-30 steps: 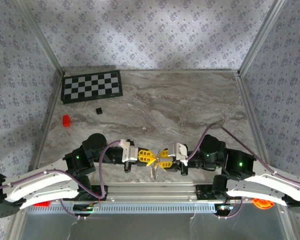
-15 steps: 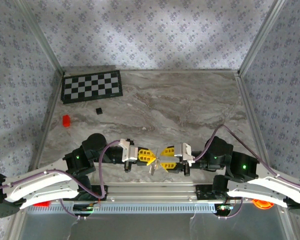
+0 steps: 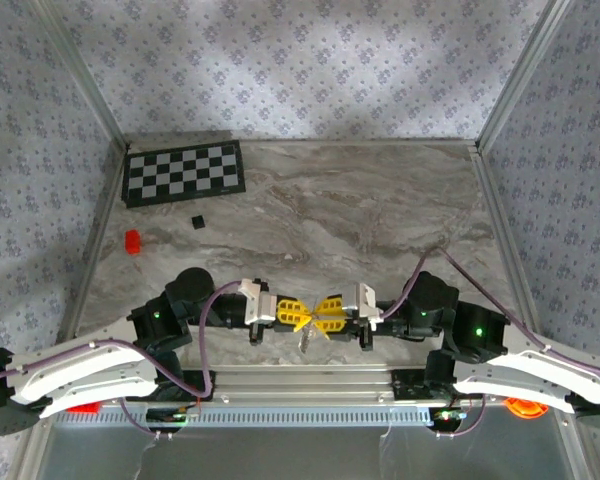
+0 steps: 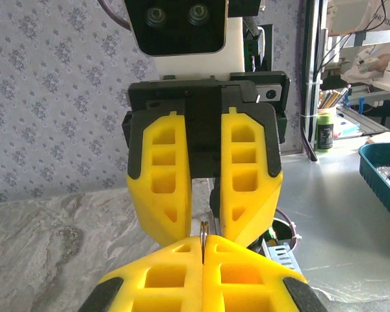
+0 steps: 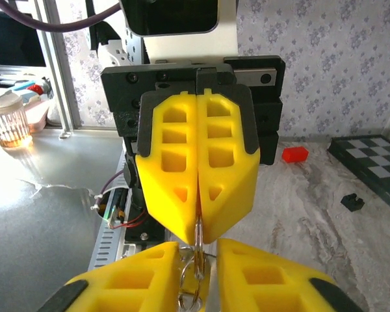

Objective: Put the keys on the keyring

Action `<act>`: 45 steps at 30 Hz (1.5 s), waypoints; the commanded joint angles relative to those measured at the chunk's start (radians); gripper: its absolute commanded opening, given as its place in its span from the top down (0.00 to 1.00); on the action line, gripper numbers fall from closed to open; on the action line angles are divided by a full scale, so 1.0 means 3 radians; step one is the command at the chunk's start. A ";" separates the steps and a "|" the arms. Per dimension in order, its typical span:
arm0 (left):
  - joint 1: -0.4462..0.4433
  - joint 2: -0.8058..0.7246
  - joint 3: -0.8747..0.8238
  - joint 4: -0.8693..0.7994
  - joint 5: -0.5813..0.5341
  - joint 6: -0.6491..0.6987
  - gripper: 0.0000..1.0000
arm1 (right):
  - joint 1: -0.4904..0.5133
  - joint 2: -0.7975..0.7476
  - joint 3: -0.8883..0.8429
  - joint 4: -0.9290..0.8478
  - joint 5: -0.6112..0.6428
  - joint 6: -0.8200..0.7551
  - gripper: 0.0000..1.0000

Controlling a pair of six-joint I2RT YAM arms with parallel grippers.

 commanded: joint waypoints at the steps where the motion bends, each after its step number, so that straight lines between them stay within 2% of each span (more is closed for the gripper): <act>1: -0.0001 -0.0030 0.0009 0.0202 0.0000 -0.0011 1.00 | -0.0019 0.0007 -0.0002 0.0080 -0.0022 0.0013 0.81; 6: -0.0001 -0.0038 -0.0012 0.0158 -0.0069 0.0000 1.00 | -0.0023 0.0003 0.0014 0.0009 0.0058 -0.0015 0.95; 10: 0.0002 -0.0011 0.0081 -0.0148 -0.0195 0.0066 1.00 | -0.0024 0.0003 0.0088 -0.0180 0.0169 -0.0104 1.00; 13: -0.0001 0.0010 0.0157 -0.0456 -0.0314 0.0154 0.94 | -0.0024 0.0040 0.0194 -0.0427 0.0316 -0.0182 1.00; 18: 0.0000 0.0098 0.0308 -0.0892 -0.0382 0.0252 0.77 | -0.0014 0.0156 0.0387 -0.0781 0.0450 -0.0305 1.00; 24: -0.0003 0.0141 0.0342 -0.0988 -0.0479 0.0290 0.75 | -0.0008 0.0299 0.0433 -0.0925 0.0593 -0.0430 1.00; 38: 0.0000 0.0338 0.0315 -0.0854 -0.0559 0.0403 0.77 | -0.0043 0.0368 0.0362 -0.0817 0.0462 -0.0482 1.00; 42: -0.0001 0.0362 0.0318 -0.0826 -0.0565 0.0438 0.83 | -0.0052 0.0385 0.0363 -0.0834 0.0435 -0.0480 1.00; 45: 0.0002 0.0376 0.0332 -0.0841 -0.0564 0.0459 0.95 | -0.0049 0.0384 0.0348 -0.0831 0.0407 -0.0468 1.00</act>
